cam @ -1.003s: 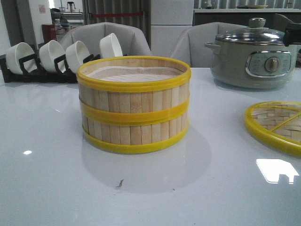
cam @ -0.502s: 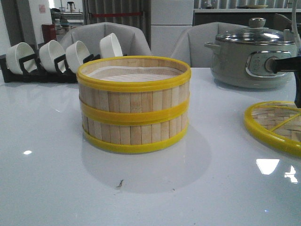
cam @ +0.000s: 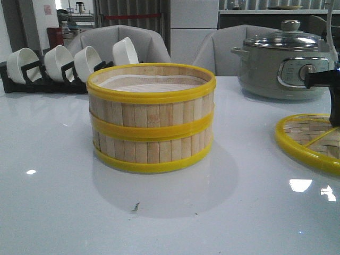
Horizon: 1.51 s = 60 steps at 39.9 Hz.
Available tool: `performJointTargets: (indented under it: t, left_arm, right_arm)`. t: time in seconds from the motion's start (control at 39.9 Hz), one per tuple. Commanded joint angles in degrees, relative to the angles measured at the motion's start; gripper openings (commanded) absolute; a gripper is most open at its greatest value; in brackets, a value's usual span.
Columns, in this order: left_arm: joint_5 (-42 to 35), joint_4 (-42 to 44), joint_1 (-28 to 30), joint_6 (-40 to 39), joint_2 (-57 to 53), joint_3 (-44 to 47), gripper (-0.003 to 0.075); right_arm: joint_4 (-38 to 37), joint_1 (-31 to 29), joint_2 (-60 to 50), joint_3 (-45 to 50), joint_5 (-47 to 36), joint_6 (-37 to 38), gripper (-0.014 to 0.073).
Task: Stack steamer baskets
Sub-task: 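Lower the right gripper and grasp the lid's central yellow knob, then lift the lid with the right gripper and carry it over the stack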
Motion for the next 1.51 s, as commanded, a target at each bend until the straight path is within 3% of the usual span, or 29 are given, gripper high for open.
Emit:
performJointTargets:
  t: [0.0, 1.25, 1.48]
  left_arm:
    - [-4.4, -0.1, 0.1, -0.5, -0.1, -1.6, 0.0086]
    - [-4.4, -0.1, 0.1, -0.5, -0.1, -1.6, 0.0086]
    - [-4.4, -0.1, 0.1, -0.5, -0.1, -1.6, 0.0086]
  right_arm:
    - [-0.9, -0.4, -3.1, -1.9, -2.5, -0.5, 0.0278]
    - [-2.5, -0.4, -2.9, -2.0, -4.5, -0.5, 0.0274]
    - [-2.5, -0.4, -2.1, -1.9, -4.3, -0.5, 0.0168]
